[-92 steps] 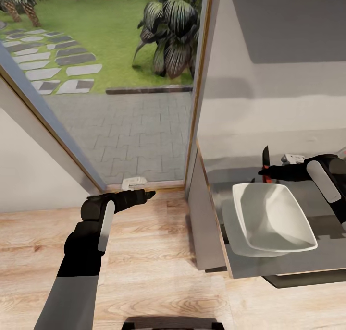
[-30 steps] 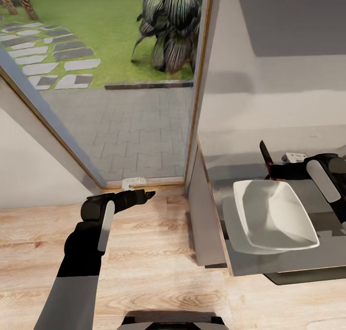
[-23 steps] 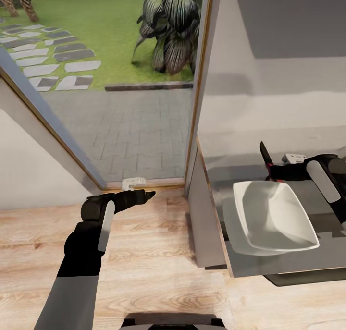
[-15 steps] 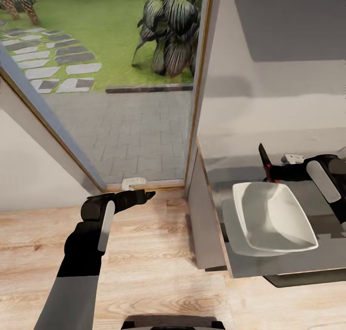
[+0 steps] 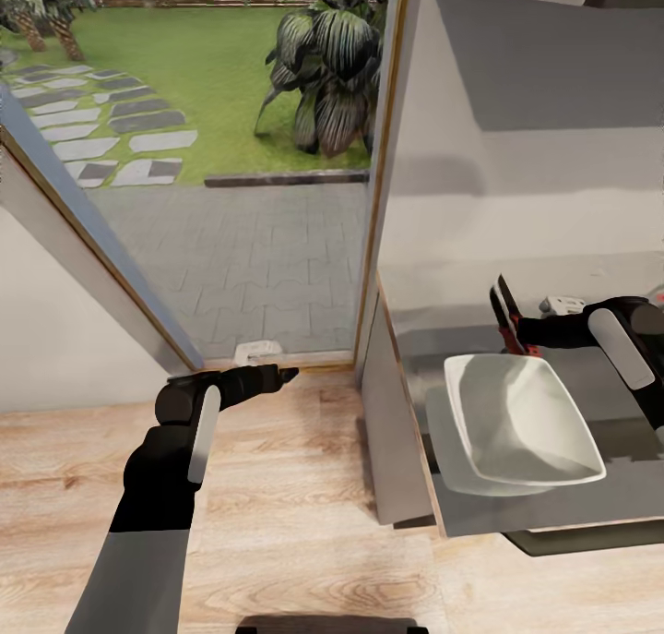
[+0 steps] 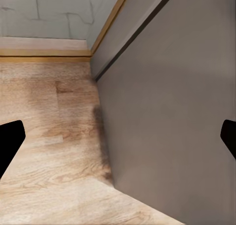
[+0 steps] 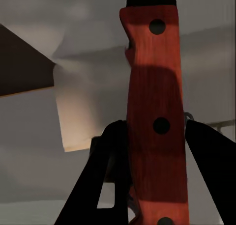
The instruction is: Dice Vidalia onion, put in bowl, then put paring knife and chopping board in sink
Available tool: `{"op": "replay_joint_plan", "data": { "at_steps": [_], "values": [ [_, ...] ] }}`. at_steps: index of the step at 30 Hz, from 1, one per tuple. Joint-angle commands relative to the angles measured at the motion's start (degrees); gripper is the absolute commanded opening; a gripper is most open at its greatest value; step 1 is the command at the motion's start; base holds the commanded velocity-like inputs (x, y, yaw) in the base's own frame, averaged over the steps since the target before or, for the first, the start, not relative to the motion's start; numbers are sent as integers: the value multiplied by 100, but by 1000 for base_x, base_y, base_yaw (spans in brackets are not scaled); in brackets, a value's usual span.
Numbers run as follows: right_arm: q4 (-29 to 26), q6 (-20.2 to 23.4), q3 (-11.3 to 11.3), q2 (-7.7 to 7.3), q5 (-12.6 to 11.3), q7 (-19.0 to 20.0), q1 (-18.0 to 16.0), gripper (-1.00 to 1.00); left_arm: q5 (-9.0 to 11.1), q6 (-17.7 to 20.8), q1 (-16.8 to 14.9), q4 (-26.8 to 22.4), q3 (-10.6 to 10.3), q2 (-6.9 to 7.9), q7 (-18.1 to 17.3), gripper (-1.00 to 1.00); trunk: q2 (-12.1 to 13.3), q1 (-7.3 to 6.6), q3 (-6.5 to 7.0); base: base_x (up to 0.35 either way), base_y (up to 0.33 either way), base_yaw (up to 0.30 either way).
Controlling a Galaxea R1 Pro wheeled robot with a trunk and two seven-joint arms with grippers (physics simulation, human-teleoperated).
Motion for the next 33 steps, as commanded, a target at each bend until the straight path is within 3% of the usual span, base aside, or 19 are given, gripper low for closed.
{"op": "replay_joint_plan", "data": {
  "at_steps": [1,21,29,33],
  "values": [
    [-3,15,16,-7,-11,-10,-7,-100,7,34,-5,-4,14,-6,-14,100,-10,4,0,0,-43,0],
    [-3,15,44,-4,-17,-10,-7,-100,7,34,-5,0,14,-6,-14,100,-10,4,181,0,-75,0],
    [-9,15,309,1,-17,-9,-5,-100,7,-120,-5,223,9,-22,-19,100,-10,4,253,0,0,0],
    [-10,-115,340,0,-17,-16,-6,-100,7,-153,-5,236,11,-22,-16,100,-10,4,289,0,0,0]
  ]
}}
